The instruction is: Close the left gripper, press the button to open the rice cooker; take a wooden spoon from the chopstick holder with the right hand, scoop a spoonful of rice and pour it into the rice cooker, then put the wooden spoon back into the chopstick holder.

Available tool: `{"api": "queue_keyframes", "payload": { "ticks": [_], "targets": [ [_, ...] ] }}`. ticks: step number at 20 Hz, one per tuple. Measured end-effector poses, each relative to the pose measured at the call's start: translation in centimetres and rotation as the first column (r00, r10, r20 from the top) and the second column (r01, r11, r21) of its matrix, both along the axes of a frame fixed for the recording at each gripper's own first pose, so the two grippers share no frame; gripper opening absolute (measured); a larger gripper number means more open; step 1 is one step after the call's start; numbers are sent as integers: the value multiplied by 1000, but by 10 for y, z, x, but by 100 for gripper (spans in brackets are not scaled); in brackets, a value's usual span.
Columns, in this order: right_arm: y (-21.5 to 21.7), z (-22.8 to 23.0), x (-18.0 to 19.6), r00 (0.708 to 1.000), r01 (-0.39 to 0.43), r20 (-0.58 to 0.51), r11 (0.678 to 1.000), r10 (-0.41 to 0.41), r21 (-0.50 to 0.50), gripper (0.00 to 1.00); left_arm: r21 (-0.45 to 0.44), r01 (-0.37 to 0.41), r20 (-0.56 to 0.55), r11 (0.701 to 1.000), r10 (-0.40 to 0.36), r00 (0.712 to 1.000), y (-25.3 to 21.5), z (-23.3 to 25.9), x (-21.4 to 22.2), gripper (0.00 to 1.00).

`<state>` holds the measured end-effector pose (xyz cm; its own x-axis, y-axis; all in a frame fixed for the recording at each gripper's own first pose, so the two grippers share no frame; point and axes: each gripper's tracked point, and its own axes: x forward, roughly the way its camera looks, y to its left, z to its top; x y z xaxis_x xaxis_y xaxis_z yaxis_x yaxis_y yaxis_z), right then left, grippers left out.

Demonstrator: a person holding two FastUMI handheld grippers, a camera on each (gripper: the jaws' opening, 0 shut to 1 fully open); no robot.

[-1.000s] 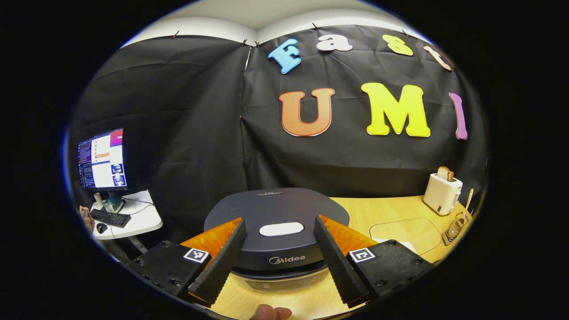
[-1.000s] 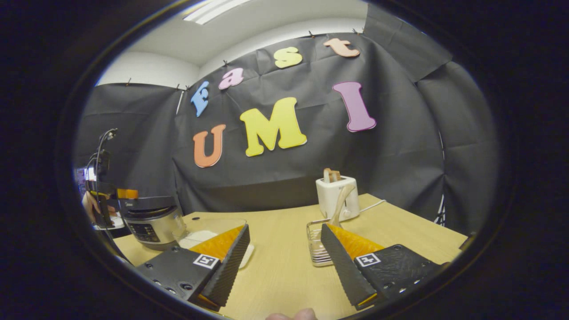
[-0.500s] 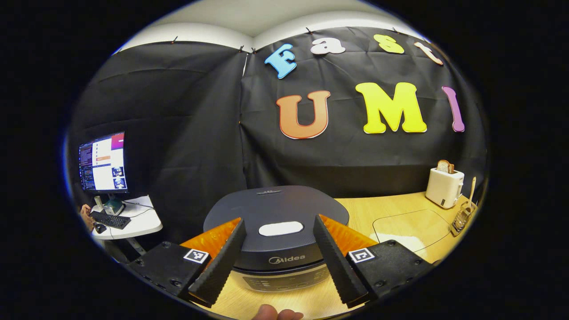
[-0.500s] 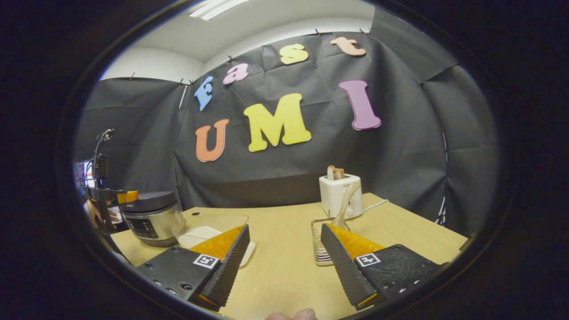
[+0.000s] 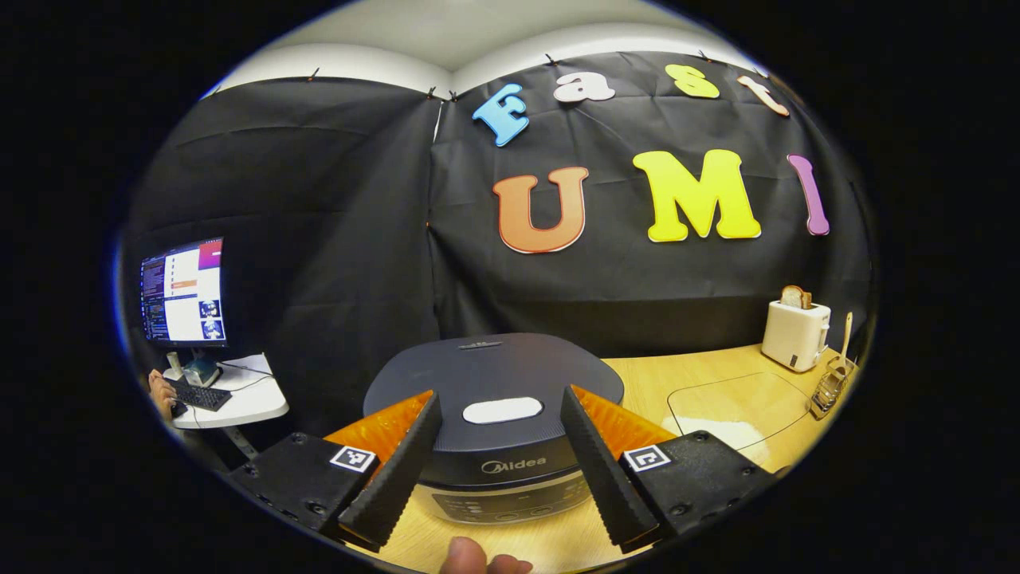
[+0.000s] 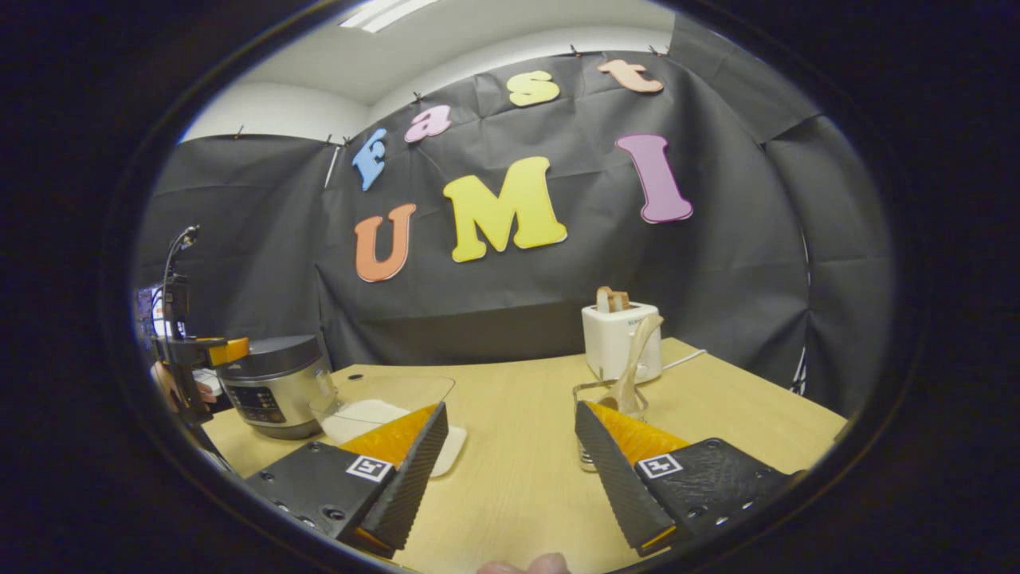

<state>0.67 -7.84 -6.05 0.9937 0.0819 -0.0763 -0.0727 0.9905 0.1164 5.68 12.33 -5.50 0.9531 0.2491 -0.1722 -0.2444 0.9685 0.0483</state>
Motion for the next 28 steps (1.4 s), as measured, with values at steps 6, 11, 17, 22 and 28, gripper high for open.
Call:
{"api": "queue_keyframes", "payload": {
  "ticks": [6, 11, 17, 22, 28],
  "targets": [
    [2, 25, 2, 998, 22, 57, 999, -20, -27, 95, 11, 43, 70, 999, -43, 997, -28, 43, -4, 97],
    [9, 53, -1, 993, 30, 113, 999, -25, -43, 95, 18, 142, 162, 990, -143, 976, -77, 89, -19, 98],
    [21, 77, -16, 984, 61, 170, 997, -52, -47, 95, -9, 255, 213, 967, -247, 945, -128, 86, -49, 97],
    [40, 90, -36, 975, 66, 216, 994, -46, -87, 95, 24, 260, 235, 965, -259, 937, -144, 83, -72, 97],
    [45, 86, -51, 969, 99, 237, 991, -74, -93, 99, -3, 296, 264, 955, -285, 922, -164, 82, -89, 97]
  ]
}}
